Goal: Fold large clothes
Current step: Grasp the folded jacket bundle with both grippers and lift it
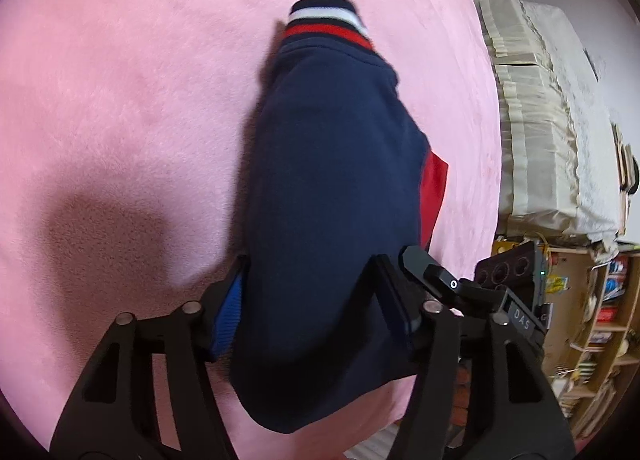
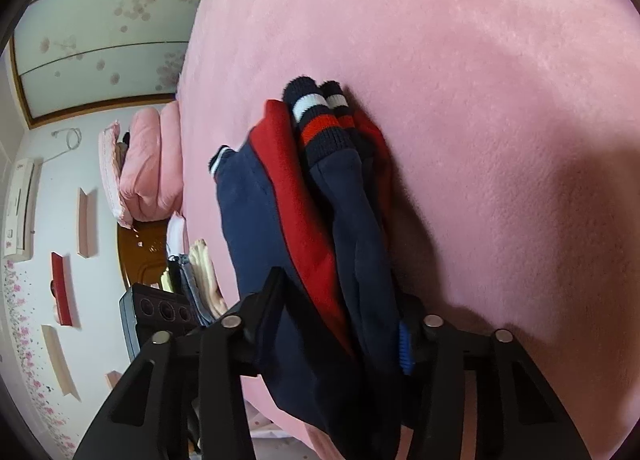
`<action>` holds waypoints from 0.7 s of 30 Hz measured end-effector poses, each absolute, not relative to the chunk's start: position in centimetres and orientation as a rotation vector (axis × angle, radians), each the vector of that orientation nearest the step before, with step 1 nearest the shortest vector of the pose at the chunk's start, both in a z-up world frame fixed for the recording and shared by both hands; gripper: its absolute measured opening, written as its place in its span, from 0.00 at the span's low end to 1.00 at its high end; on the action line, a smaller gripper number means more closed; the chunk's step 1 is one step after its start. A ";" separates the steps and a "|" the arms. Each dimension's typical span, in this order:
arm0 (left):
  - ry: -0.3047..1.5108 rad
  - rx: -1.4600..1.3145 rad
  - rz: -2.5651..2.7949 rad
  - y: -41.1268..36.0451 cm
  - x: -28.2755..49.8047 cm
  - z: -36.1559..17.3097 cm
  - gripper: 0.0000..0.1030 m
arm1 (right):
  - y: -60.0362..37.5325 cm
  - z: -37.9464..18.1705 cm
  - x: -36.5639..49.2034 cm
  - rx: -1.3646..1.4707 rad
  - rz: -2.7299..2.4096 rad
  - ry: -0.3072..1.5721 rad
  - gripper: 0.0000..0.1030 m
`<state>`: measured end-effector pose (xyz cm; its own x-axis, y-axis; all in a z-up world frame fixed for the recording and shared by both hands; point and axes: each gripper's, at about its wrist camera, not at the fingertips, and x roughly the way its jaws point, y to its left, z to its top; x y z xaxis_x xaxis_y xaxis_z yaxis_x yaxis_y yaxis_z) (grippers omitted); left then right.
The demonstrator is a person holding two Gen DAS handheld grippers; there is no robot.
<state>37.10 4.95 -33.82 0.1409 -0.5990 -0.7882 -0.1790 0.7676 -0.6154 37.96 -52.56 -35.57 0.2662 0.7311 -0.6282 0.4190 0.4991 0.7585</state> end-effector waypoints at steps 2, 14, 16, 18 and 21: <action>1.389 -0.655 -0.336 4.7 36.9 -32.8 0.48 | -52.0 -34.8 38.0 1.096 0.292 1.341 0.39; 1.196 -0.600 -0.347 7.0 34.5 -23.4 0.41 | -46.5 -26.3 39.0 0.926 0.406 1.267 0.36; 1.171 -0.574 -0.357 8.2 34.3 -21.7 0.40 | -44.7 -24.9 39.2 0.904 0.417 1.243 0.36; 1.139 -0.555 -0.363 10.1 34.2 -19.7 0.40 | -42.4 -23.4 39.4 0.893 0.435 1.216 0.36; 1.106 -0.547 -0.373 13.9 33.8 -17.1 0.40 | -38.5 -21.1 39.5 0.872 0.466 1.172 0.35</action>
